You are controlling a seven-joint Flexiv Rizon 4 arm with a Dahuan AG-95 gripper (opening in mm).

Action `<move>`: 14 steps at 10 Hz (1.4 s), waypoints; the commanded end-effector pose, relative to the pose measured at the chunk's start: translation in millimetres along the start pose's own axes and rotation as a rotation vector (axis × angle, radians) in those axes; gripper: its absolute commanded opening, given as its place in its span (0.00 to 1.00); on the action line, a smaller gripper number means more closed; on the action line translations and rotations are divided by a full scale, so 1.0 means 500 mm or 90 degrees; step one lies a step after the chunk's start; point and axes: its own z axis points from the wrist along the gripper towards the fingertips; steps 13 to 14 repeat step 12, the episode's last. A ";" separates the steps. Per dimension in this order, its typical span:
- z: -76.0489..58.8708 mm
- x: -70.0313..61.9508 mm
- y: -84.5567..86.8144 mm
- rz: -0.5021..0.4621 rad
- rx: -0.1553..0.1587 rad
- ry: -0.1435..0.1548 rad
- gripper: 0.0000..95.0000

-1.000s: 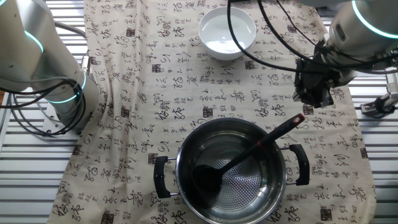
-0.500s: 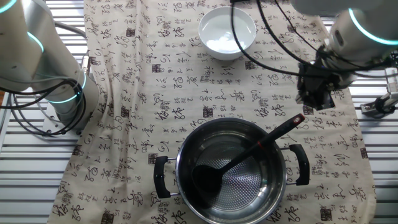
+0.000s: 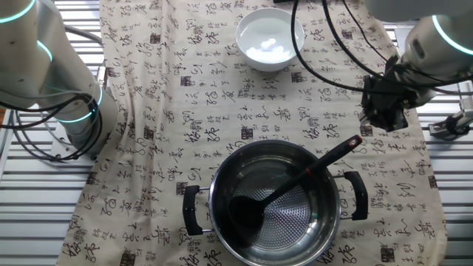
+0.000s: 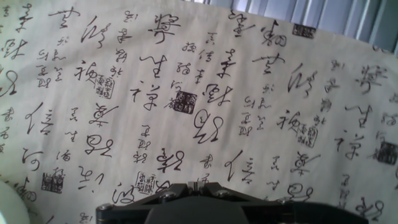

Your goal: Scoop water with a large spoon from one bowl to another

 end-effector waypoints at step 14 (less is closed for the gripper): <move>0.002 0.008 0.000 -0.022 0.001 0.001 0.00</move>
